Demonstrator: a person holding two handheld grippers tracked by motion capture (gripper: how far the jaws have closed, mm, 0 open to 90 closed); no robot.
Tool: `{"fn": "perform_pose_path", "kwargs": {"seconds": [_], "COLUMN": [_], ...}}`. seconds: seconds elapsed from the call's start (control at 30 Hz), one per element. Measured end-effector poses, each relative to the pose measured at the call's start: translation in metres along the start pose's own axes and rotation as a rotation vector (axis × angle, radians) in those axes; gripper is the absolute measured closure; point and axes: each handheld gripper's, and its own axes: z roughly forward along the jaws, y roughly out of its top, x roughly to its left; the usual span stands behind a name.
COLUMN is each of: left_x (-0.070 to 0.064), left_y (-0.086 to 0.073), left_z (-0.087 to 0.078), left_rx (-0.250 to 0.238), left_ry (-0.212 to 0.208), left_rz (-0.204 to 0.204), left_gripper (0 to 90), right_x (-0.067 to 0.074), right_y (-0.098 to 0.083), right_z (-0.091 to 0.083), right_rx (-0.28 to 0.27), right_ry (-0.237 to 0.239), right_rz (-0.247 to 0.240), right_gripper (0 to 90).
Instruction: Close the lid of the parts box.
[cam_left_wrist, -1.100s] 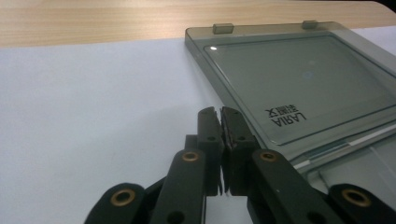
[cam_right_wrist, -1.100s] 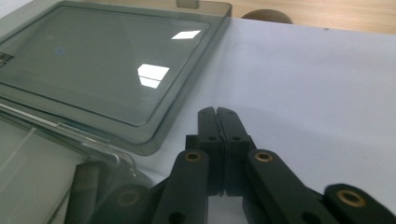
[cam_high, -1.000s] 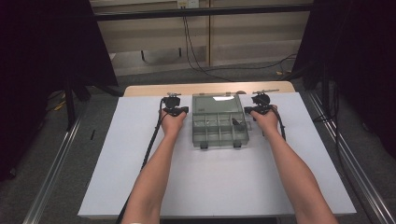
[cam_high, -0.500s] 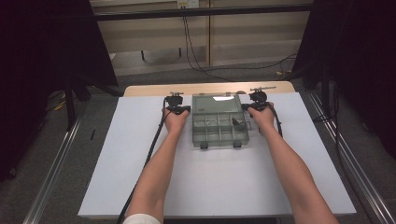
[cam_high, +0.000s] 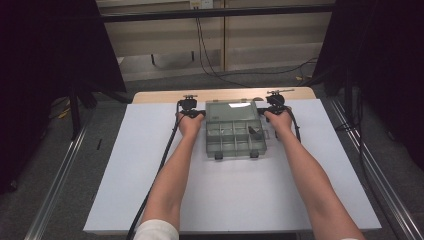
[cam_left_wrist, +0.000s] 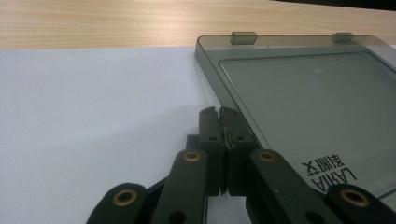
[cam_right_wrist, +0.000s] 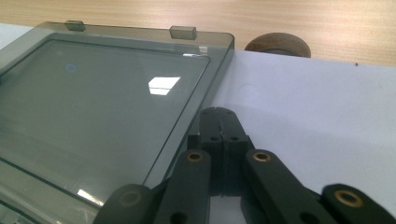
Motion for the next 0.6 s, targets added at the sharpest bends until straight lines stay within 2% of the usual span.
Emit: {"fn": "perform_pose_path", "kwargs": {"seconds": [0.1,0.27,0.37,0.53,0.6], "left_x": [0.0004,-0.0003,0.0009,0.0030,0.0041], "left_y": [-0.0002,-0.0005,-0.0010,-0.0013,-0.0012], "left_z": [-0.0001,-0.0002,-0.0001,-0.0008,-0.0019], "left_rx": [0.002,0.000,-0.004,-0.007,-0.013], "left_ry": [-0.001,0.007,-0.007,-0.021,-0.030], "left_rz": [-0.013,-0.019,-0.055,-0.082,-0.095], "left_gripper": [88.8,89.3,90.0,90.0,90.0], "right_x": [-0.0015,-0.0001,-0.0005,-0.0027,-0.0038], "right_y": [-0.0007,-0.0008,-0.0009,-0.0018,-0.0017], "right_z": [0.0007,0.0003,0.0002,-0.0005,-0.0015], "right_rx": [-0.006,-0.004,-0.008,-0.019,-0.026], "right_ry": [0.014,0.007,0.012,0.036,0.050], "right_rz": [0.039,0.044,0.049,0.080,0.079], "right_gripper": [90.0,90.0,90.0,90.0,90.0]}}
